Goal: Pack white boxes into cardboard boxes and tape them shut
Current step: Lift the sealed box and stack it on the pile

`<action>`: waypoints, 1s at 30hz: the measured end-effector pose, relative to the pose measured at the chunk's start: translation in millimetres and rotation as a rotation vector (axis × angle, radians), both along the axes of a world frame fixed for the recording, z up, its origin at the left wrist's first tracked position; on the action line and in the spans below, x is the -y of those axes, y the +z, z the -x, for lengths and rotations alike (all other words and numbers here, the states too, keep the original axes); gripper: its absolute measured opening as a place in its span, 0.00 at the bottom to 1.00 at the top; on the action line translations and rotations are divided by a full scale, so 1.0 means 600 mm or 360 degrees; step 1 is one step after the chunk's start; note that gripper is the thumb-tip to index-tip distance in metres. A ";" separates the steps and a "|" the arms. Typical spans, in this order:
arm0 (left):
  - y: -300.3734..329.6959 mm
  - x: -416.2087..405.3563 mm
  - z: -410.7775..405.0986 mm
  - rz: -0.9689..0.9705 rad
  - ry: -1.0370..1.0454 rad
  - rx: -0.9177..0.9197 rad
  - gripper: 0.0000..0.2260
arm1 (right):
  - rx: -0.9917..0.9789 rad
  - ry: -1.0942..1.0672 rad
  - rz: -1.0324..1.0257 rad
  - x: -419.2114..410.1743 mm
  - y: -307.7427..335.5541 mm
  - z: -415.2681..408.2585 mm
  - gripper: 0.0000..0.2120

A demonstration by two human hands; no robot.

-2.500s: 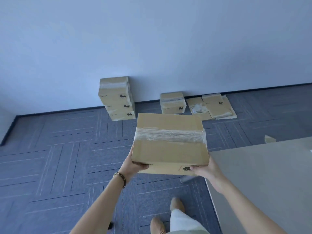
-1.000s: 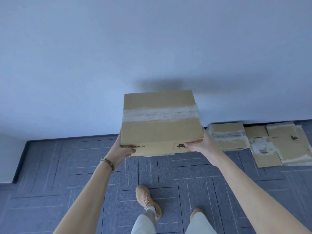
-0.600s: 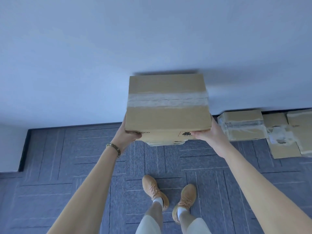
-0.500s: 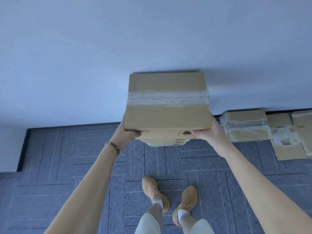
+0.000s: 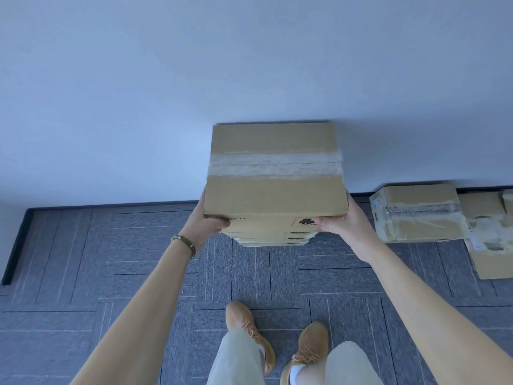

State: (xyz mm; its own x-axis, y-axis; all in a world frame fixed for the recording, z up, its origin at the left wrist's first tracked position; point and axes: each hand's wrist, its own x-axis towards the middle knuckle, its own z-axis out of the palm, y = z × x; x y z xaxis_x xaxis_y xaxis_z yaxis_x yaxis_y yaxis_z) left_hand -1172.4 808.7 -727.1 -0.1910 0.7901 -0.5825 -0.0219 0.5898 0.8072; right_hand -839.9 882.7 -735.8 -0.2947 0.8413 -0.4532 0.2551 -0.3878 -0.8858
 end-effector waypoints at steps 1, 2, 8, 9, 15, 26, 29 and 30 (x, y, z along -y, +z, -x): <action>-0.009 -0.001 0.000 -0.0008 0.0014 -0.0004 0.39 | 0.0010 -0.0007 -0.0002 0.000 -0.007 0.002 0.41; -0.018 -0.002 0.001 -0.0020 0.0034 -0.0003 0.39 | 0.0020 -0.0015 -0.0010 0.000 -0.013 0.003 0.42; -0.050 -0.005 0.009 -0.0043 0.0100 0.0051 0.40 | 0.0120 -0.0010 -0.0045 -0.006 -0.031 0.008 0.48; -0.054 -0.004 0.010 -0.0037 0.0123 0.0048 0.40 | 0.0154 -0.0014 -0.0049 -0.005 -0.030 0.011 0.49; -0.060 -0.004 0.017 0.0004 0.0152 0.0023 0.41 | 0.0283 -0.0032 -0.0021 0.003 -0.026 0.021 0.52; -0.031 -0.008 0.030 0.0184 -0.0168 -0.0166 0.43 | 0.0710 0.0140 0.0085 -0.002 0.023 0.029 0.54; -0.005 -0.021 0.039 0.0264 -0.0318 -0.0148 0.46 | 0.0823 0.0202 0.0156 -0.009 0.039 0.031 0.52; 0.005 -0.024 0.042 0.0300 -0.0368 -0.0161 0.46 | 0.0858 0.0232 0.0180 -0.012 0.045 0.030 0.51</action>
